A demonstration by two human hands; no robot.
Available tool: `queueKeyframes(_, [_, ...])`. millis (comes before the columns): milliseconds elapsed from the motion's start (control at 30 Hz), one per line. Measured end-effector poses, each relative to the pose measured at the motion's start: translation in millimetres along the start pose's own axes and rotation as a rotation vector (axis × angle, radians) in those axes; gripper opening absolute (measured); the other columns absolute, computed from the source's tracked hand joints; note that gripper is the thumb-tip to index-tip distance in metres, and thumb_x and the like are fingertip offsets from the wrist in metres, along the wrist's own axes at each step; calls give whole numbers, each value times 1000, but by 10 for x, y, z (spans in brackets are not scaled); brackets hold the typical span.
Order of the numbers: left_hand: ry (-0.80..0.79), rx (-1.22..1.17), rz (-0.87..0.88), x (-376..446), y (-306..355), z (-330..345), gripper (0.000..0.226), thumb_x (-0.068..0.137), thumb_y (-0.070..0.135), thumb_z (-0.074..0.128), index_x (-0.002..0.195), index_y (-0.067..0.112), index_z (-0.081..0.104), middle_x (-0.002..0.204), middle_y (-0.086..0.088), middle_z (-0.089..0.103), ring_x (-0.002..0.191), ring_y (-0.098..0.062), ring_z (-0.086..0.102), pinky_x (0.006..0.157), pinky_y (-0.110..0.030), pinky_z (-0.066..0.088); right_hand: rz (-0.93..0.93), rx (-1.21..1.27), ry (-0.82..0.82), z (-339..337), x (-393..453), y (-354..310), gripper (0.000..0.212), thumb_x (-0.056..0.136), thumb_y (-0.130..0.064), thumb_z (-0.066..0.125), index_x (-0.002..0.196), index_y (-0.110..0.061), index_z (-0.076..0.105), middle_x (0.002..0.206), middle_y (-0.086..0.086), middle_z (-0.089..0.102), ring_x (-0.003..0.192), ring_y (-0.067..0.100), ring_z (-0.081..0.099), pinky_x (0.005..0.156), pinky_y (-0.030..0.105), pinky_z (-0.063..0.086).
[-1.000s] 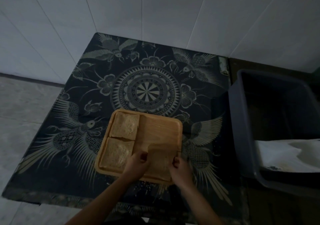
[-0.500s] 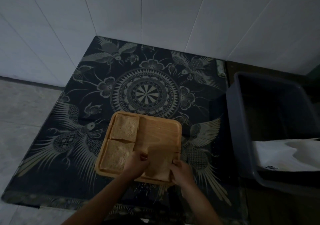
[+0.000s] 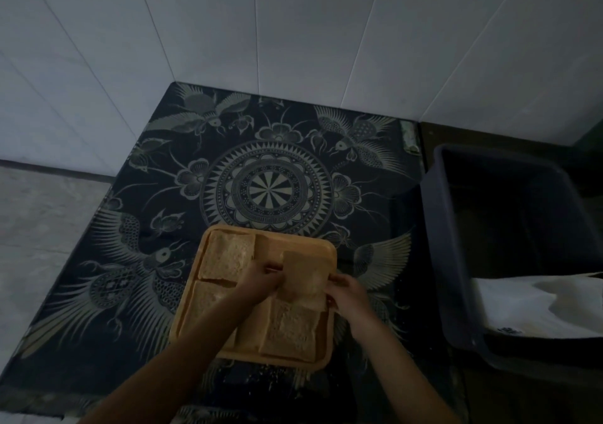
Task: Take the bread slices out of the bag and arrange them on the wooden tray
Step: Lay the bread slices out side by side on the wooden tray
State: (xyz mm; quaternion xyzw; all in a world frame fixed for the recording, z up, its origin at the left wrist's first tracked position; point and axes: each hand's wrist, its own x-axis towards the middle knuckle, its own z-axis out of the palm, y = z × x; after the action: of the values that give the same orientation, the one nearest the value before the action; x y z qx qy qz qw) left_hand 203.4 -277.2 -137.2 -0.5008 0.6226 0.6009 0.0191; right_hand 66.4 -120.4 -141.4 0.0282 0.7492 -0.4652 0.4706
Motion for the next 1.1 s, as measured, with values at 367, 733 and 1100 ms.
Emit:
queueKeyframes(367, [6,79,32,444,-72,43,18,90,7,69,108,6,71,99,-11,73,97,-27,71,81,-38,60,-34,-235,48,99,433,-168,20,91,-20,73,111,-20,67,104,3,73,97,24,71,90,47,62])
queueKeyframes(733, [39,216,107,173,-103,-32,23,97,15,56,95,9,78,85,-15,77,82,-32,73,79,-45,59,-197,-474,102,-49,336,37,28,103,-19,55,129,-14,66,121,6,69,105,18,69,91,44,62])
queueKeyframes(1100, [56,234,103,-31,-344,-32,25,99,19,56,117,20,74,103,2,75,95,-15,68,87,-33,54,-217,-668,58,2,21,428,35,100,-13,61,134,-9,65,124,8,73,113,18,68,92,22,50])
